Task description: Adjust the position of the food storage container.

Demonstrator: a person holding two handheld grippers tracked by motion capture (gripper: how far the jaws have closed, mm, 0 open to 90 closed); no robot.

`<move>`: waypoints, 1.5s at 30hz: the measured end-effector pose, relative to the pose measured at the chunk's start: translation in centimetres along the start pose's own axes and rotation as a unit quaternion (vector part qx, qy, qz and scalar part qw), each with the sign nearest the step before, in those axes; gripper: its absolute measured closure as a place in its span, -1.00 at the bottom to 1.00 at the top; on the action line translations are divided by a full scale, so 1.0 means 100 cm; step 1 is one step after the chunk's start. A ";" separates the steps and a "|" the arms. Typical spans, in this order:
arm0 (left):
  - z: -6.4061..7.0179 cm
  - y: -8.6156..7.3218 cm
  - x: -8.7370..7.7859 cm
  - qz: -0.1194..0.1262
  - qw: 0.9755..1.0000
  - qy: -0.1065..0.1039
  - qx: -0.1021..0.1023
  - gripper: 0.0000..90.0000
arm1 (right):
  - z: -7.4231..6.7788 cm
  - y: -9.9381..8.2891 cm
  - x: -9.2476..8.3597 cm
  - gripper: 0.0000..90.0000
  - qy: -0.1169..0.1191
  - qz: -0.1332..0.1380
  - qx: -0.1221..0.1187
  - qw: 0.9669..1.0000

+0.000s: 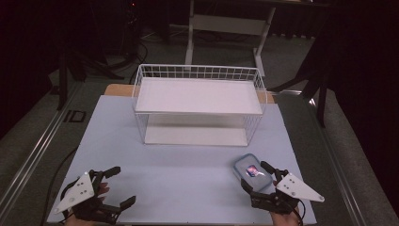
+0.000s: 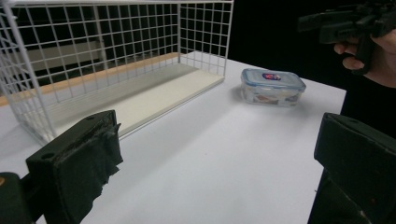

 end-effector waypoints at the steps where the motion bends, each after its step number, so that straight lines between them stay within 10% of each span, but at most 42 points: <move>1: 0.001 0.000 0.001 0.001 1.000 -0.003 0.000 -0.97 | 0.000 0.002 -0.001 -0.73 -0.007 0.002 0.013 1.000; 6: 0.003 0.000 0.002 0.002 1.000 -0.007 0.000 -0.97 | -0.003 0.010 -0.006 -0.73 -0.005 0.034 0.026 0.999; 14: 0.004 0.001 0.001 0.006 1.000 -0.004 0.004 -0.97 | 0.001 0.012 -0.013 -0.61 0.001 0.006 0.026 1.000; 31: 0.006 0.000 0.011 0.000 1.000 -0.007 0.001 -0.97 | 0.048 -0.054 -0.048 0.98 -0.015 -0.101 0.036 0.994; 45: 0.008 0.000 0.017 -0.003 1.000 -0.011 0.007 -0.97 | 0.066 -0.103 -0.037 1.00 -0.034 -0.173 0.035 0.984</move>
Point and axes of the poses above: each handheld gripper's, and its own axes: x roughly forward along the jaws, y roughly out of its top, z roughly to its right, the point moved 4 cm from there along x, roughly forward along the jaws, and after that the axes turned 5 degrees about y, right-handed, at the moved point
